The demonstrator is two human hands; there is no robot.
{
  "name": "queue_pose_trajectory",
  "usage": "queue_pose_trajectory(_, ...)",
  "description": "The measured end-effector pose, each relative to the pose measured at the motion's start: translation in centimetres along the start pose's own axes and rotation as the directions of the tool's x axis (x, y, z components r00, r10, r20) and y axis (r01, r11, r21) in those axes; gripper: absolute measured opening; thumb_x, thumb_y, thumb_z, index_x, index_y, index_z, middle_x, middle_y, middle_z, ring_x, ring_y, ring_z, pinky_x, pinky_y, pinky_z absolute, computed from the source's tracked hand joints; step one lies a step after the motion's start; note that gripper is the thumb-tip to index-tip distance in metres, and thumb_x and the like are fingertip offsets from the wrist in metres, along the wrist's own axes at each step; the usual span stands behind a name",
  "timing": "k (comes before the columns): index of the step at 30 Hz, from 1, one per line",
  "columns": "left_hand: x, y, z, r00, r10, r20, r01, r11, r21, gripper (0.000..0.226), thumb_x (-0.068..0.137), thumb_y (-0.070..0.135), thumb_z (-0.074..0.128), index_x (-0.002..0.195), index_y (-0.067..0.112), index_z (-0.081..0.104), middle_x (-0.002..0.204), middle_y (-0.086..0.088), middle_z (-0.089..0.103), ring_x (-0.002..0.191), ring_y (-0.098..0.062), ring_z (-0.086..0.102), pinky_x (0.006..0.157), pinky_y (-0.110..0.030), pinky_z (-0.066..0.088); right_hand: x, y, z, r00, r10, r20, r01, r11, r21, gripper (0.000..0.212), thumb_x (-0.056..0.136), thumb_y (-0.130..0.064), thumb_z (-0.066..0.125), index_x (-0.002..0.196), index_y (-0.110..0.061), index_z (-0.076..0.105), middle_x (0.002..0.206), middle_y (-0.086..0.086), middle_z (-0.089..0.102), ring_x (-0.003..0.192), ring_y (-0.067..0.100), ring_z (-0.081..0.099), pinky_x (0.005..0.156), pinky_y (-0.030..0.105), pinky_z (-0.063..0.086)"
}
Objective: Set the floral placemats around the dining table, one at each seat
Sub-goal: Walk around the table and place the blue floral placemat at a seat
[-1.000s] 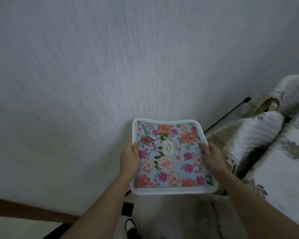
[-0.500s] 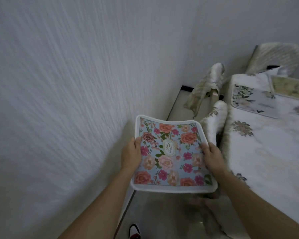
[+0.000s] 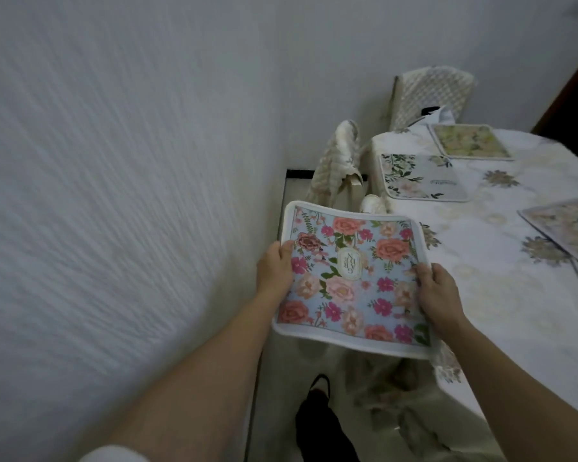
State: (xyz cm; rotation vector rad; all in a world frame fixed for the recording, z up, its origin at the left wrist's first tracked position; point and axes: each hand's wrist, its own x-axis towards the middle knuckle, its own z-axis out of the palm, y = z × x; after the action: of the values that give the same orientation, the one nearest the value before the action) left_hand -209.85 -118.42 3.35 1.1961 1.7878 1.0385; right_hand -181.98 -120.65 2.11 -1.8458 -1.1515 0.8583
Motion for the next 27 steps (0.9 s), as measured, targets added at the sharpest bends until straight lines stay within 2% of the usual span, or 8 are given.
queue_pose_trajectory(5,6.0,1.8,2.9,0.997,0.042,0.058,-0.044,0.999,0.032,0.039,0.102,0.043,0.039,0.097,0.011,0.061,0.087,-0.007,0.070,0.078,-0.020,0.070,0.069,-0.036,0.060,5.0,0.1,1.3,0.997,0.049,-0.054,-0.047,0.998,0.042,0.037,0.102,-0.041,0.038,0.100,-0.009,0.054,0.089,0.009,0.067,0.077,0.024,0.067,0.062,0.036,0.054)
queue_pose_trajectory(8,11.1,3.3,5.6,0.992,0.049,0.115,-0.052,0.998,0.024,0.038,0.102,0.045,0.039,0.096,0.014,0.059,0.087,-0.007,0.071,0.075,-0.017,0.071,0.067,-0.034,0.061,9.2,0.1,2.3,0.992,0.093,-0.090,-0.079,0.986,0.147,0.032,0.103,-0.037,0.039,0.099,-0.009,0.055,0.081,0.003,0.068,0.068,0.019,0.069,0.053,0.028,0.049)
queue_pose_trajectory(12,17.5,6.2,9.8,0.980,0.085,0.178,-0.098,0.993,0.070,0.037,0.101,0.046,0.040,0.097,0.016,0.060,0.086,-0.005,0.071,0.075,-0.017,0.071,0.067,-0.035,0.061,15.0,0.4,2.5,0.977,0.152,-0.147,-0.108,0.956,0.273,0.029,0.103,-0.037,0.040,0.096,-0.014,0.056,0.082,0.002,0.072,0.066,0.015,0.073,0.057,0.031,0.055)
queue_pose_trajectory(15,20.9,8.6,13.2,0.966,0.099,0.237,-0.116,0.991,0.059,0.035,0.102,0.044,0.040,0.097,0.015,0.060,0.085,-0.005,0.070,0.073,-0.018,0.071,0.065,-0.034,0.061,18.7,0.4,1.3,0.959,0.201,-0.201,-0.136,0.945,0.296,0.030,0.103,-0.038,0.040,0.091,-0.013,0.052,0.085,0.005,0.070,0.073,0.020,0.072,0.059,0.032,0.055)
queue_pose_trajectory(18,23.3,10.1,16.7,0.949,0.100,0.301,-0.121,0.991,0.054,0.036,0.101,0.045,0.041,0.097,0.015,0.061,0.086,-0.007,0.072,0.076,-0.022,0.073,0.068,-0.040,0.062,21.0,0.6,-0.5,0.936,0.249,-0.249,-0.170,0.939,0.300,0.032,0.102,-0.038,0.040,0.092,-0.011,0.053,0.088,0.007,0.069,0.075,0.019,0.071,0.062,0.034,0.056)
queue_pose_trajectory(22,25.1,12.2,22.2,0.900,0.136,0.415,-0.176,0.983,0.058,0.037,0.102,0.042,0.041,0.095,0.012,0.062,0.087,-0.010,0.072,0.075,-0.022,0.072,0.070,-0.044,0.061,22.8,2.1,-3.5,0.886,0.314,-0.341,-0.210,0.928,0.307,0.034,0.102,-0.040,0.040,0.094,-0.011,0.054,0.088,0.007,0.070,0.076,0.020,0.071,0.064,0.036,0.057)
queue_pose_trajectory(25,25.9,13.3,26.6,0.837,0.166,0.522,-0.233,0.970,0.066,0.040,0.101,0.046,0.042,0.093,0.011,0.061,0.085,-0.011,0.072,0.074,-0.024,0.071,0.069,-0.049,0.060,23.0,3.8,-5.4,0.820,0.396,-0.412,-0.254,0.898,0.358,0.033,0.102,-0.038,0.041,0.097,-0.008,0.055,0.087,0.006,0.069,0.074,0.018,0.070,0.059,0.031,0.053)
queue_pose_trajectory(27,26.4,13.7,29.8,0.783,0.181,0.595,-0.278,0.958,0.075,0.040,0.100,0.047,0.041,0.091,0.013,0.060,0.085,-0.010,0.071,0.075,-0.025,0.071,0.069,-0.050,0.059,22.8,5.3,-6.3,0.766,0.447,-0.461,-0.280,0.879,0.387,0.033,0.102,-0.037,0.041,0.097,-0.008,0.056,0.088,0.007,0.069,0.076,0.020,0.070,0.061,0.033,0.053)
